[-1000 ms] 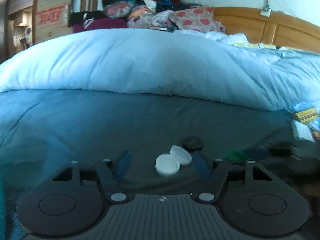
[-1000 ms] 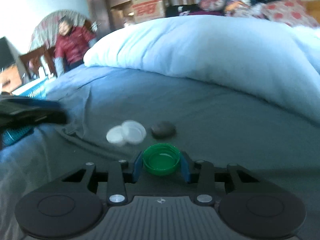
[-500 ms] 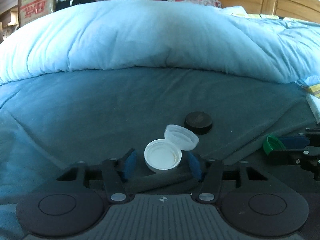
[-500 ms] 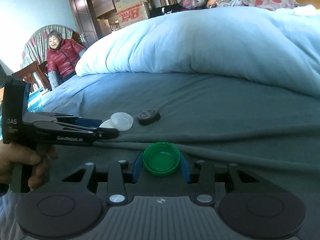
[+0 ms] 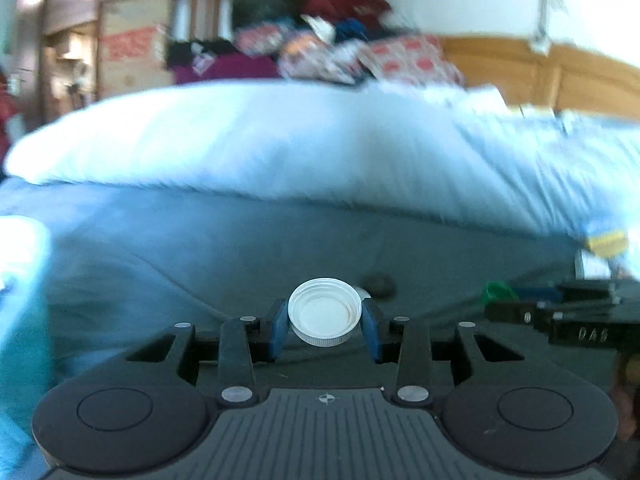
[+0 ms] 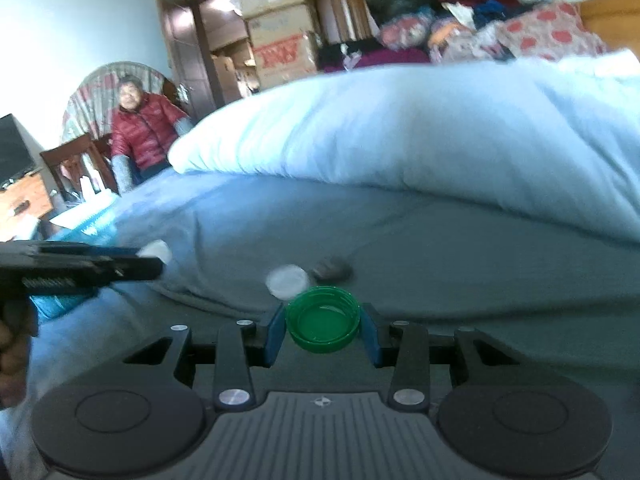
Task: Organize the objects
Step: 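Grasp a white cap with the left tool while the right tool grasps a green cap, then carry both caps over the blue basket and open both tools to drop them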
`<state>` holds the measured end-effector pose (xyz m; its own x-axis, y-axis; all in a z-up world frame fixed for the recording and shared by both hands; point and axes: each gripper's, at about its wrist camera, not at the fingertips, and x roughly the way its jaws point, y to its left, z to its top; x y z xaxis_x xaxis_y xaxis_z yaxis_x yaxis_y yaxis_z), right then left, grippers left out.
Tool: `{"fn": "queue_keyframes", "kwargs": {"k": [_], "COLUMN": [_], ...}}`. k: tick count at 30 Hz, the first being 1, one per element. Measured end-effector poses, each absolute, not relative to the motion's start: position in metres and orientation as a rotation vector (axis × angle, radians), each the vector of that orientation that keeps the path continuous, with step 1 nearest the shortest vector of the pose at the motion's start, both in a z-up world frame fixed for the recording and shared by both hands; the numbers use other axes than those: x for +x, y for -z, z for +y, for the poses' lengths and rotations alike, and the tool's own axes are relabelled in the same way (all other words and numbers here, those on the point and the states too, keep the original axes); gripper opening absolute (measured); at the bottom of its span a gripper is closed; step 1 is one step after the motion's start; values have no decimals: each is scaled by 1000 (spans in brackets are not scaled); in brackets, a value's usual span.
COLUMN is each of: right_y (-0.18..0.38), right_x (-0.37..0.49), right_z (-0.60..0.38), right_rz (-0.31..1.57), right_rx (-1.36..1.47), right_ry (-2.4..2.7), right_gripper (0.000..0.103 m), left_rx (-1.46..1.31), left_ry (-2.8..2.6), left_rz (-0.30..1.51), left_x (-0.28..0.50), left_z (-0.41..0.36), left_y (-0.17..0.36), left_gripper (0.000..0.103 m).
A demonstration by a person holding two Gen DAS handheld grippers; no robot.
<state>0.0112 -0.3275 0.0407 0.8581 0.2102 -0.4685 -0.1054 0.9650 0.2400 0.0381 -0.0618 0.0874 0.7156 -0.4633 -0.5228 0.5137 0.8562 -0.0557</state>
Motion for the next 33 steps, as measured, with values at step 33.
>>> {"fn": "queue_keyframes", "kwargs": {"k": [33], "right_y": [-314], "right_x": [167], "right_z": [17], "right_rz": [507], "right_rx": [26], "right_ry": [-744], "right_gripper": [43], "left_rx": [-104], "left_ry": [-179], "left_rz": [515], "left_x": [51], "left_z": [263], "left_y": [-230], "left_gripper": [39]}}
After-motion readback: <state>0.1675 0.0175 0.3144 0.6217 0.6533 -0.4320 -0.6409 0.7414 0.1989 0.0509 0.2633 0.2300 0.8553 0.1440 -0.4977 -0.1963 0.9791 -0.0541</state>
